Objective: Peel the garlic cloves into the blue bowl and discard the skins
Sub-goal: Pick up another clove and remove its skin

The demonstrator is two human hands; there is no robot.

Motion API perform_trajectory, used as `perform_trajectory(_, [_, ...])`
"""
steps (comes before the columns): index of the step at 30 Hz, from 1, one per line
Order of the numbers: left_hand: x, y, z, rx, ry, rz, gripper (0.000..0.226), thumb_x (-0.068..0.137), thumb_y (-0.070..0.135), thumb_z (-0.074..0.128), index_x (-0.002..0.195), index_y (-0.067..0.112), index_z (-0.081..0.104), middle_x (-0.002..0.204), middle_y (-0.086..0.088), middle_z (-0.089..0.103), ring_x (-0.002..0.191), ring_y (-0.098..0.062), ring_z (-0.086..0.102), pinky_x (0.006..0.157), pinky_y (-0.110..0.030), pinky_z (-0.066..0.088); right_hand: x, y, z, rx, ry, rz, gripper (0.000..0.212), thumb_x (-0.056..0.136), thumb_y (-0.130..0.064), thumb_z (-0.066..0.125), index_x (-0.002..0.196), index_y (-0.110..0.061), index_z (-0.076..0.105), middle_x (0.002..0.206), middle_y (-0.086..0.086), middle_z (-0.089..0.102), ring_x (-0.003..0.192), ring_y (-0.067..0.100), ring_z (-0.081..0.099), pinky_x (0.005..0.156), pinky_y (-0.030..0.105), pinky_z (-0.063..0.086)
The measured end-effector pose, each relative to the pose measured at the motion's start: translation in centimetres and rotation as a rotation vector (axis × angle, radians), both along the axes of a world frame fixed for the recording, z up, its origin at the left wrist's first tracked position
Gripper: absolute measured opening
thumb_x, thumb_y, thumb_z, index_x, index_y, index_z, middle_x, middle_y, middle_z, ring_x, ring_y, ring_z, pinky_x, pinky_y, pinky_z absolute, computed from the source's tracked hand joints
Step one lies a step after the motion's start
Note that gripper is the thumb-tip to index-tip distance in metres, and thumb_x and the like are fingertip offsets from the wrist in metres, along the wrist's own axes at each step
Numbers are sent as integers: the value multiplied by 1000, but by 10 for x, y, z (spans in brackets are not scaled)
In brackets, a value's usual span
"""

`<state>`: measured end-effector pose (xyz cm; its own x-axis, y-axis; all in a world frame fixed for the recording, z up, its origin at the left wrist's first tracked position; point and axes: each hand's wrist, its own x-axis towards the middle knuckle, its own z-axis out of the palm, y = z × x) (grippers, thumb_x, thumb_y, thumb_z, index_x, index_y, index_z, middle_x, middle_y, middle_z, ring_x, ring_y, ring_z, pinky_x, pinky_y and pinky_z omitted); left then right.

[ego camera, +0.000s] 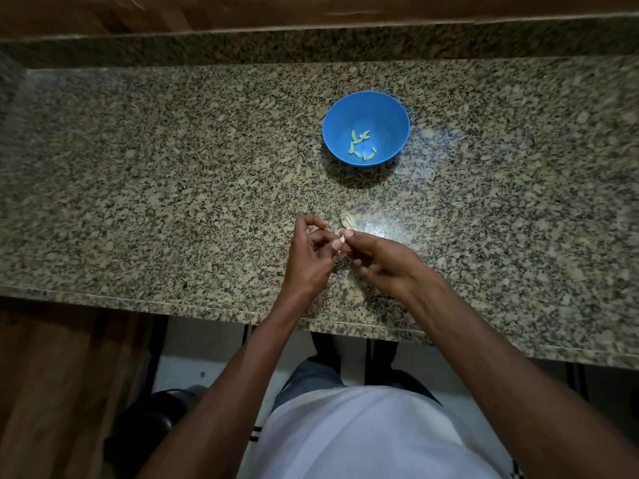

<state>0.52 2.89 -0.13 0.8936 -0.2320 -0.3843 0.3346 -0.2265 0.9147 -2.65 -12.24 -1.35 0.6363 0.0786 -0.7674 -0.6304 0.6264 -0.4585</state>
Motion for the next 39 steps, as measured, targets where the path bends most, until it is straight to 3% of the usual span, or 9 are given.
perform_trajectory(4, [-2, -2, -9, 19, -35, 67, 39, 96, -3, 66, 120, 16, 42, 99, -10, 76, 96, -17, 75, 83, -30, 60, 1, -1, 3, 180, 40, -180, 33, 83, -12, 78, 115, -1, 73, 95, 8, 73, 78, 12, 63, 72, 23, 47])
perform_trajectory(9, [-7, 10, -19, 105, -41, 119, 42, 90, 8, 78, 119, 21, 50, 98, -4, 78, 91, -16, 77, 83, -36, 63, -1, -12, 2, -61, -95, -70, 26, 95, -14, 73, 119, -5, 71, 108, 4, 80, 91, 12, 72, 79, 26, 51])
perform_trajectory(15, [1, 13, -22, 276, -141, 23, 27, 80, 7, 87, 101, 15, 73, 97, 5, 75, 87, -4, 72, 74, -16, 58, -11, -22, -12, -906, -298, 363, 15, 97, -18, 74, 111, -18, 80, 103, -4, 79, 91, 12, 75, 77, 25, 60])
perform_trajectory(17, [1, 13, -26, 359, -216, -21, 27, 81, 6, 85, 101, 19, 74, 106, 7, 73, 95, -2, 69, 81, -19, 59, -10, -21, -13, -1092, -362, 476, 20, 99, -10, 68, 113, -15, 80, 105, -1, 79, 90, 12, 75, 75, 20, 59])
perform_trajectory(21, [2, 15, -34, 432, -269, -57, 25, 86, 6, 80, 105, 18, 69, 112, 3, 69, 102, -10, 65, 94, -31, 58, -4, -15, -15, -1421, -515, 692, 23, 92, 4, 64, 98, -11, 79, 93, 6, 74, 76, 19, 69, 68, 37, 62])
perform_trajectory(25, [5, 18, -44, 502, -296, -108, 25, 87, 13, 80, 104, 23, 65, 110, 6, 63, 105, -15, 62, 94, -39, 57, -2, -4, -7, -1640, -591, 919, 21, 104, -9, 55, 86, -5, 65, 88, 5, 56, 62, 14, 49, 51, 29, 46])
perform_trajectory(27, [8, 18, -46, 531, -306, -150, 25, 87, 15, 79, 104, 25, 63, 109, 9, 59, 109, -16, 60, 96, -39, 56, -4, 3, -1, -1689, -651, 1036, 24, 107, -9, 48, 86, -3, 59, 91, 9, 54, 59, 10, 39, 49, 24, 33])
perform_trajectory(31, [12, 19, -48, 529, -328, -188, 23, 87, 17, 79, 103, 23, 63, 107, 9, 56, 109, -17, 57, 98, -39, 53, 2, 14, 9, -1675, -639, 1171, 18, 105, -3, 48, 101, 3, 65, 106, 18, 58, 68, 21, 52, 60, 36, 50])
perform_trajectory(39, [17, 20, -50, 541, -311, -215, 23, 86, 17, 80, 99, 25, 63, 104, 10, 55, 108, -19, 58, 98, -40, 54, 3, 26, 16, -1681, -614, 1262, 19, 106, -5, 44, 100, 1, 61, 96, 12, 48, 65, 16, 39, 54, 25, 23])
